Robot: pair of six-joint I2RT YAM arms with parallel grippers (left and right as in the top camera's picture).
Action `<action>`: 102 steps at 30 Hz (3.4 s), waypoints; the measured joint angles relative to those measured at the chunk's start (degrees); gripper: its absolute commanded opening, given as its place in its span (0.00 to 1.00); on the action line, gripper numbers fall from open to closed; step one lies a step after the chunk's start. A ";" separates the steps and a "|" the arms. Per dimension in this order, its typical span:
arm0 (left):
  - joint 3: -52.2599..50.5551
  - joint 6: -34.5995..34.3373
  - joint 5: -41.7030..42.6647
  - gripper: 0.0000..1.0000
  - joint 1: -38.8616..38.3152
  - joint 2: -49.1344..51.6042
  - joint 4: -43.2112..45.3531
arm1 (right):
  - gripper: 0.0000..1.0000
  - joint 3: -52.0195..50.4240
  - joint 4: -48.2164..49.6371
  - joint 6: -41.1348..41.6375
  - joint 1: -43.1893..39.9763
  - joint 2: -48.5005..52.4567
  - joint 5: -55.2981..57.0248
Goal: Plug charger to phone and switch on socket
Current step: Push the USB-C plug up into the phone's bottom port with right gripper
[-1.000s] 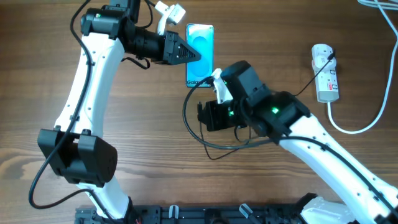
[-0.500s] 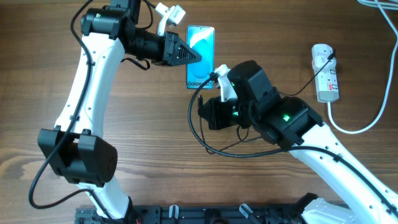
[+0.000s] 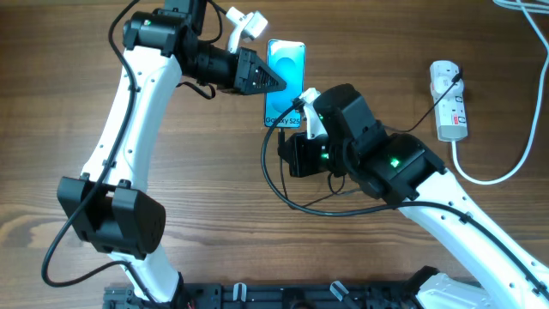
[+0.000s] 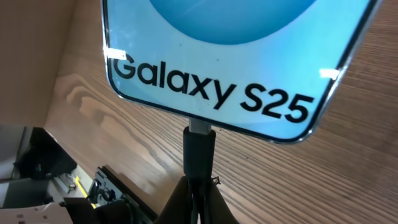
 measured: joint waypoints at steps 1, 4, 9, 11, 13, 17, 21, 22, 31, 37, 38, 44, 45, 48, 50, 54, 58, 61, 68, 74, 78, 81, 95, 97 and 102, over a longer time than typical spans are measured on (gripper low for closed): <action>0.00 0.02 -0.11 0.04 0.00 0.00 0.00 | 0.04 0.00 0.00 0.02 0.00 0.00 0.02; 0.00 0.00 -0.31 0.04 0.00 0.00 0.00 | 0.04 0.00 0.02 0.44 0.00 0.00 0.22; 0.00 0.02 -0.31 0.04 0.00 0.00 0.02 | 0.04 0.00 0.02 0.46 0.00 0.00 0.24; 0.00 0.00 -0.31 0.04 0.00 0.00 0.02 | 0.04 0.00 0.02 0.46 0.00 0.00 0.24; 0.00 0.02 -0.31 0.04 0.00 0.00 0.02 | 0.04 0.00 0.02 0.46 0.00 0.00 0.24; 0.00 0.00 -0.31 0.04 0.00 0.00 0.04 | 0.04 0.00 -0.04 0.46 0.00 0.00 0.63; 0.00 0.00 -0.31 0.04 0.00 0.00 0.20 | 0.04 0.00 -0.59 0.46 0.07 0.00 2.05; 0.00 0.00 -0.31 0.04 -0.02 0.00 0.22 | 0.04 0.00 -0.61 0.46 0.11 0.00 2.34; 0.00 -0.70 -1.38 0.04 -0.66 0.00 0.92 | 0.05 0.00 -0.83 0.66 0.39 0.00 2.97; 0.00 -2.82 -3.52 0.04 -1.25 0.00 1.40 | 0.05 0.00 -0.87 0.92 2.05 0.00 6.40; 0.00 -3.02 -3.56 0.04 -1.27 0.00 1.51 | 0.05 0.00 -0.92 0.92 2.05 0.00 6.62; 0.00 -4.24 -3.96 0.04 -1.27 0.00 1.53 | 0.04 0.00 -1.18 1.07 2.05 0.00 7.10; 0.00 -4.33 -3.98 0.04 -1.29 0.00 1.55 | 0.04 0.00 -1.20 1.07 2.05 0.00 7.13; 0.00 -4.61 -3.98 0.04 -1.27 0.00 1.55 | 0.05 0.00 -1.27 1.14 2.05 0.00 7.15; 0.00 -4.72 -3.98 0.04 -1.29 0.00 1.55 | 0.04 0.00 -1.31 1.29 2.05 0.00 7.28; 0.00 -4.72 -3.98 0.04 -1.29 0.00 1.55 | 0.05 0.00 -1.33 1.29 2.05 0.00 7.28; 0.00 -4.72 -3.98 0.04 -1.40 0.00 1.64 | 0.04 0.00 -1.27 1.29 2.05 0.00 7.26; 0.00 -4.70 -3.98 0.04 -1.51 0.00 1.75 | 0.04 0.00 -1.09 1.29 2.05 0.00 7.06; 0.00 -4.72 -3.96 0.04 -2.40 0.00 2.16 | 0.04 0.00 -1.09 1.27 2.05 0.00 6.38; 0.00 -4.70 -3.96 0.04 -2.45 0.00 2.16 | 0.04 0.00 -1.18 1.25 2.05 0.00 6.38; 0.00 -4.70 -4.02 0.04 -2.45 0.00 2.16 | 0.04 0.00 -1.27 1.20 2.05 0.00 6.45; 0.00 -4.72 -4.48 0.04 -2.47 0.00 2.14 | 0.05 0.00 -1.36 0.96 2.05 0.00 6.67; 0.02 -4.72 -4.81 0.04 -2.49 0.00 2.43 | 0.05 0.00 -0.72 1.95 2.27 0.00 7.48; 0.04 -4.72 -4.81 0.04 -2.49 0.00 2.54 | 0.05 0.00 -0.48 2.25 2.38 0.00 7.48; 0.09 -4.70 -4.81 0.04 -2.49 0.00 2.47 | 0.04 -0.02 -0.11 2.82 2.54 0.00 7.45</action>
